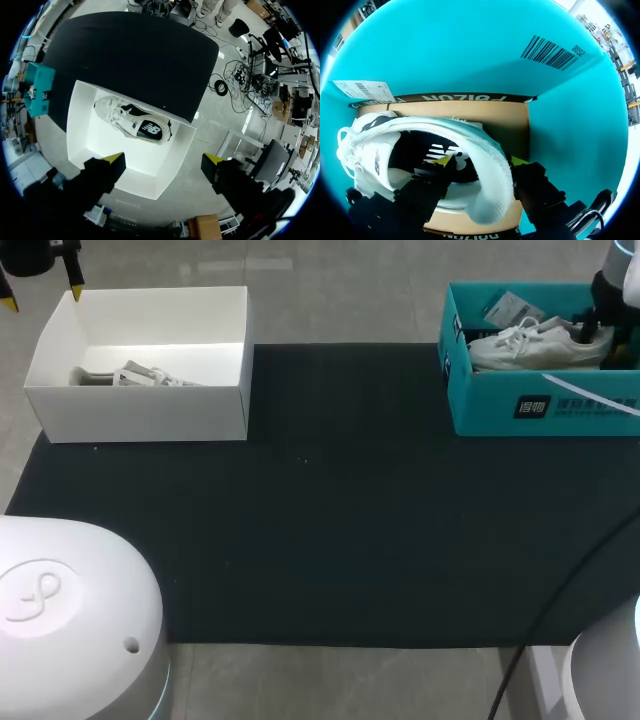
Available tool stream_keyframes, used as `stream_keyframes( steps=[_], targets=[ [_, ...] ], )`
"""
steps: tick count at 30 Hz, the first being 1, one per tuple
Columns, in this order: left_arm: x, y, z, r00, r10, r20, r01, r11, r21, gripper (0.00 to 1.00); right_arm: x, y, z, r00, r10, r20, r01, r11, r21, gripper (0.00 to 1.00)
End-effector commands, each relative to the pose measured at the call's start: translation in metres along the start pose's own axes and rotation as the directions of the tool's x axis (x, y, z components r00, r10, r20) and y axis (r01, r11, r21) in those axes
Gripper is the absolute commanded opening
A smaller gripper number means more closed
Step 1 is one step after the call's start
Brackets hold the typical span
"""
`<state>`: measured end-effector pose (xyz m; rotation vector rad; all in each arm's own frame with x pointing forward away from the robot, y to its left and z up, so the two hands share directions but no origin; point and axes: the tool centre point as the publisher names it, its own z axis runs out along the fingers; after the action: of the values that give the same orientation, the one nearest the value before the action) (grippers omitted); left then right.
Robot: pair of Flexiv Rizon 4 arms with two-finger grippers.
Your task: Take the shoe out of the shoebox, open the shoe tongue, remove and reinsert the insole, then place the shoe into the shoebox
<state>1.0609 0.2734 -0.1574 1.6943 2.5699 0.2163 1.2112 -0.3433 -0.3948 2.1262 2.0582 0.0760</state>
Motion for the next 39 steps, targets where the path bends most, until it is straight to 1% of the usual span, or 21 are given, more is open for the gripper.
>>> stream_keyframes(
  steps=[1, 2, 3, 4, 8, 12, 15, 17, 19, 23, 26, 34, 39],
  targets=[
    [0.0, 0.0, -0.001, 1.0, 0.001, -0.003, -0.001, 1.0, 0.0, 1.0, -0.006, 0.025, 0.011, 1.0, -0.012, 0.002, 0.012, 0.991, 0.132, 0.67],
    [0.0, 0.0, -0.001, 1.0, 0.001, -0.003, -0.001, 1.0, 0.0, 1.0, -0.006, 0.026, 0.01, 1.0, -0.016, 0.002, 0.016, 0.991, 0.132, 0.76],
    [0.0, 0.0, -0.001, 1.0, 0.001, -0.003, -0.001, 1.0, 0.0, 1.0, -0.007, 0.027, 0.009, 1.0, -0.022, 0.004, 0.021, 0.991, 0.134, 0.91],
    [0.0, 0.0, -0.001, 1.0, 0.001, -0.003, -0.001, 1.0, 0.0, 1.0, -0.007, 0.027, 0.009, 0.999, -0.034, 0.003, 0.033, 0.989, 0.141, 0.95],
    [0.0, 0.0, -0.001, 1.0, 0.001, -0.003, -0.001, 1.0, 0.0, 1.0, -0.009, 0.029, 0.008, 0.997, -0.076, 0.004, 0.074, 0.984, 0.164, 1.0],
    [0.0, 0.0, -0.001, 1.0, 0.001, -0.003, -0.001, 1.0, 0.0, 1.0, -0.007, 0.031, 0.009, 0.992, -0.123, 0.006, 0.119, 0.973, 0.198, 1.0],
    [0.0, 0.0, -0.001, 1.0, 0.001, -0.003, -0.001, 1.0, 0.0, 1.0, -0.007, 0.032, 0.007, 0.991, -0.131, 0.007, 0.126, 0.967, 0.221, 1.0],
    [0.0, 0.0, -0.001, 1.0, 0.001, -0.003, -0.001, 1.0, 0.0, 1.0, -0.007, 0.033, 0.003, 0.992, -0.126, -0.003, 0.124, 0.964, 0.235, 1.0],
    [0.0, 0.0, -0.001, 1.0, 0.001, -0.003, -0.001, 1.0, 0.0, 1.0, -0.008, 0.033, 0.001, 0.993, -0.117, -0.01, 0.116, 0.96, 0.257, 0.98],
    [0.0, 0.0, -0.001, 1.0, 0.001, -0.003, -0.001, 1.0, 0.0, 1.0, -0.009, 0.034, -0.002, 0.997, -0.075, -0.019, 0.077, 0.95, 0.302, 1.0],
    [0.0, 0.0, -0.001, 1.0, 0.001, -0.003, -0.001, 1.0, 0.0, 1.0, -0.009, 0.032, -0.006, 0.998, -0.048, -0.033, 0.057, 0.94, 0.335, 1.0],
    [0.0, 0.0, -0.001, 1.0, 0.001, -0.003, -0.001, 1.0, 0.0, 1.0, -0.005, 0.023, -0.014, 0.997, -0.057, -0.049, 0.072, 0.906, 0.417, 1.0],
    [0.0, 0.0, -0.001, 1.0, 0.001, -0.003, -0.001, 1.0, 0.0, 1.0, -0.005, 0.02, -0.011, 0.996, -0.071, -0.045, 0.083, 0.889, 0.45, 1.0]
  ],
)
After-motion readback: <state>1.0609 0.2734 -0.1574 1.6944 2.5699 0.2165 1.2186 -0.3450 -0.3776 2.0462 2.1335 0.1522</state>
